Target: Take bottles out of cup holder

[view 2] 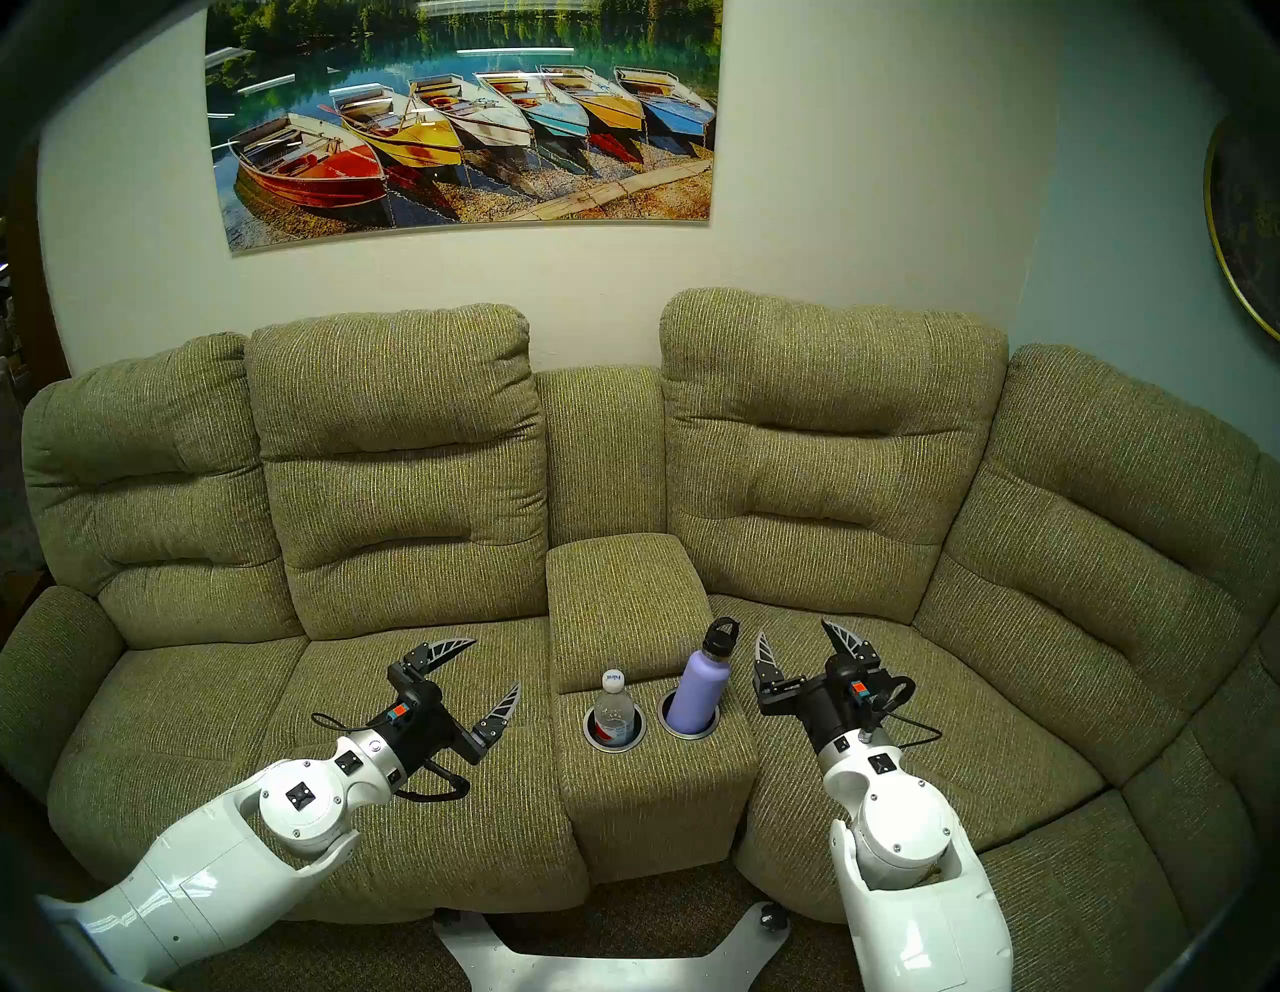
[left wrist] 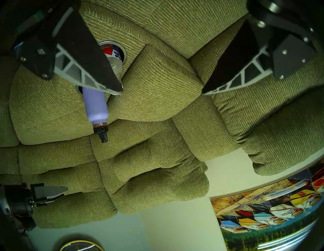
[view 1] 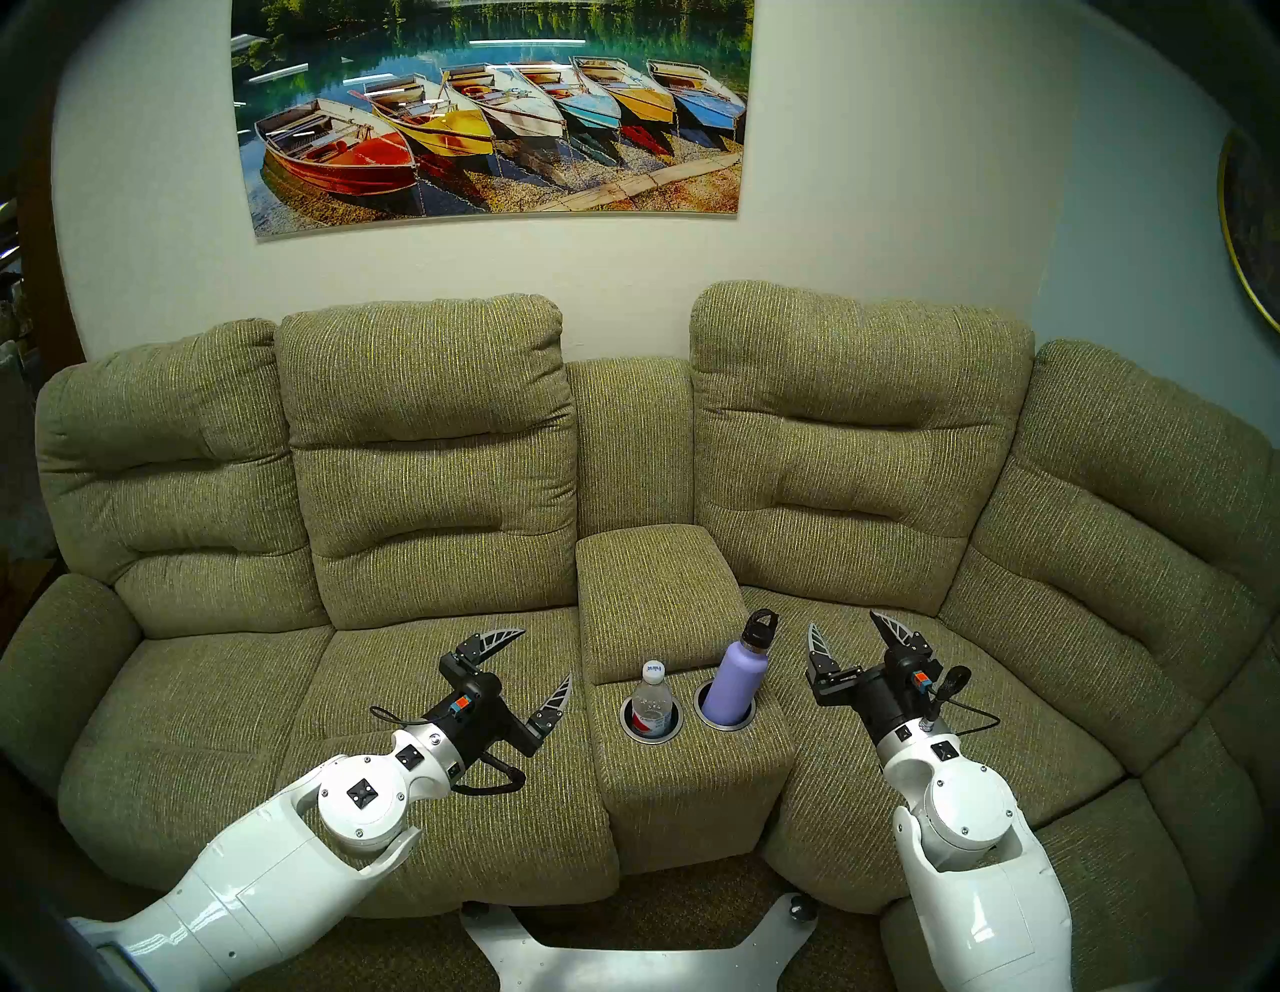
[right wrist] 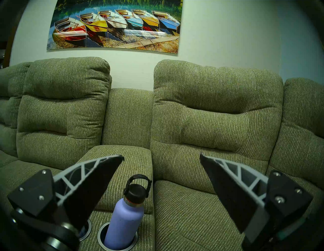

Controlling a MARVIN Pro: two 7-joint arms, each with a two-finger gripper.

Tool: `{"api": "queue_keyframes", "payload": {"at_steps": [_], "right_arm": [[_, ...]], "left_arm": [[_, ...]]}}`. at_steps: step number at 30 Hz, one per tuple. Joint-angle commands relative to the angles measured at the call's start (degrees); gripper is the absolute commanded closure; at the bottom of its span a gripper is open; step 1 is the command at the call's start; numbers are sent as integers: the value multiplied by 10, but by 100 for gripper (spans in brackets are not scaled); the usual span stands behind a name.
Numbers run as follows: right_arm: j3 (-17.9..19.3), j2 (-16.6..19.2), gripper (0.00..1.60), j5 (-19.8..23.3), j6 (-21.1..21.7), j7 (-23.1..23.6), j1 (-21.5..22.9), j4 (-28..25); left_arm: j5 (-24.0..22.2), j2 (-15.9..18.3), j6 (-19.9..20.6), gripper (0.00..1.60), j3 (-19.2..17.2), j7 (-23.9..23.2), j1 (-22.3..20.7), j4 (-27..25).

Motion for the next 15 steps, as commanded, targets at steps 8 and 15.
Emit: {"api": "queue_keyframes", "payload": {"at_steps": [8,15], "right_arm": [[-11,-3,0,9,11,11,25,15],[-11,-3,0,12,9,16,22,35]], "left_arm": [[-1,0,-1,0,-1,0,-1,-7],[-1,0,-1,0,0,1,-1,-7]]}}
